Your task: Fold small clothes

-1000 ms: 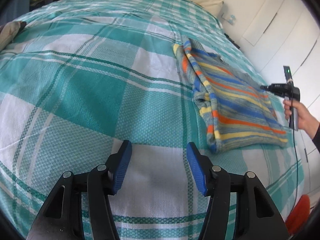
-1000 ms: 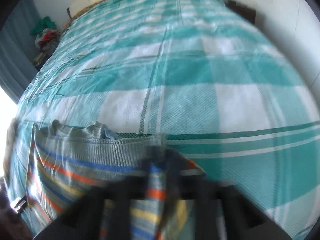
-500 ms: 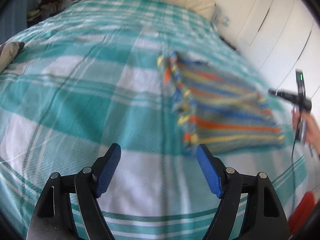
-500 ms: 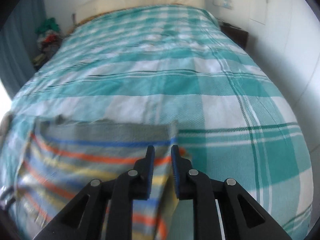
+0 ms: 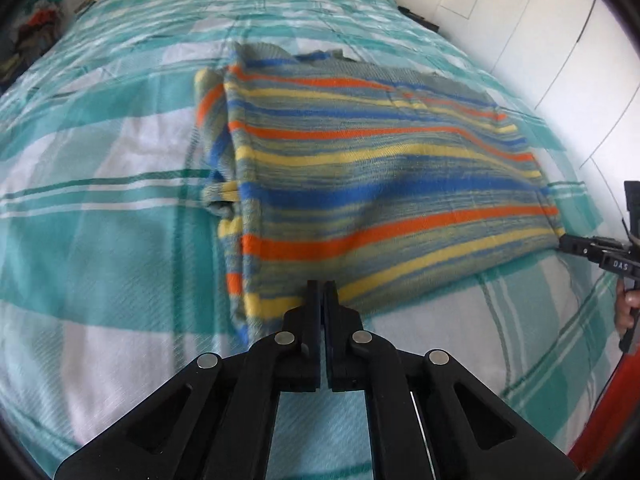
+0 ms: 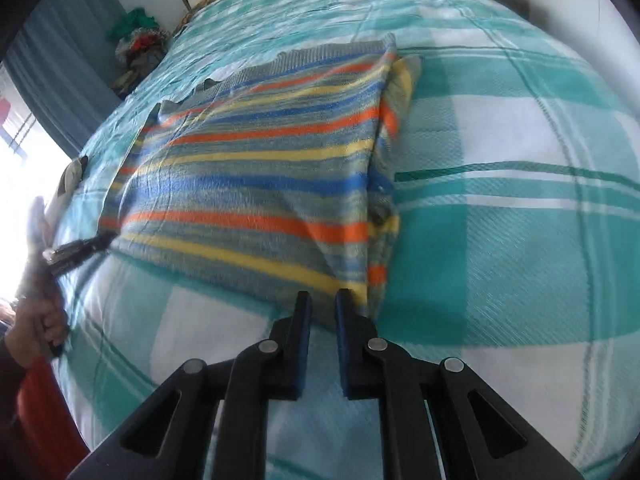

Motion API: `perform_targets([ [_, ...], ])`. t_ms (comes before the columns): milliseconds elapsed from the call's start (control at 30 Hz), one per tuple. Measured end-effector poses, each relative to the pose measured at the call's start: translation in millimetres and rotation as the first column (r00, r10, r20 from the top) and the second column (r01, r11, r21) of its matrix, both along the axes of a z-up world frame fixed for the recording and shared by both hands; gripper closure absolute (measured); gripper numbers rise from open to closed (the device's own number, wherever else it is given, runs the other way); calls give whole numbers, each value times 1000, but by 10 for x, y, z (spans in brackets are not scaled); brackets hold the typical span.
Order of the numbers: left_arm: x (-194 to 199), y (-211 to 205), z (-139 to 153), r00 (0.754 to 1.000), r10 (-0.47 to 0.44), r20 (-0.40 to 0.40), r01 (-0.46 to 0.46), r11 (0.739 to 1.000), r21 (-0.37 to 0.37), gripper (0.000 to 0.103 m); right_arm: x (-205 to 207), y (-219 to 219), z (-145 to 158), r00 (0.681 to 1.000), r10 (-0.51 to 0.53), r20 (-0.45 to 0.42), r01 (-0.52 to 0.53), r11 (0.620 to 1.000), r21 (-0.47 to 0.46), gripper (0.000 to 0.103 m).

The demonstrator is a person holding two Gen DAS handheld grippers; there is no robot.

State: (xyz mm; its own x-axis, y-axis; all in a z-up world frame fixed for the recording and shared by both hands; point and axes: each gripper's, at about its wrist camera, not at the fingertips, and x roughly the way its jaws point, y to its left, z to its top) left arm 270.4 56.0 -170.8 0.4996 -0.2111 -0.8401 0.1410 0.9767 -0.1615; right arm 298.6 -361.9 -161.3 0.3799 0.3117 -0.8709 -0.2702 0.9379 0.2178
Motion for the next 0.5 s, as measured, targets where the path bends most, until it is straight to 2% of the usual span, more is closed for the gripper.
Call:
perform_targets([
  [67,-54,32,132,999,35,22,-35,999,19,79,10,110,185,998,22,61,-20,999,-27,87],
  [100,-76,57,194,998,56,34,-56,998,22,57,16,146,254,995,27,93,-24,999,-26,87],
  [133,-98,93,239,995,82,53,-83,996,29,41,23,198,346,991,29,132,-26,999,-20,84],
  [167,-134,110,298,992,104,72,-107,993,42,36,41,247,415,987,22,159,-20,1000,-12,82],
  [233,-160,140,350,988,128,85,-134,989,68,35,71,304,470,983,2,181,-4,1000,8,74],
  [500,-191,128,434,986,139,94,-153,973,173,34,-103,268,291,993,-39,110,34,998,51,72],
])
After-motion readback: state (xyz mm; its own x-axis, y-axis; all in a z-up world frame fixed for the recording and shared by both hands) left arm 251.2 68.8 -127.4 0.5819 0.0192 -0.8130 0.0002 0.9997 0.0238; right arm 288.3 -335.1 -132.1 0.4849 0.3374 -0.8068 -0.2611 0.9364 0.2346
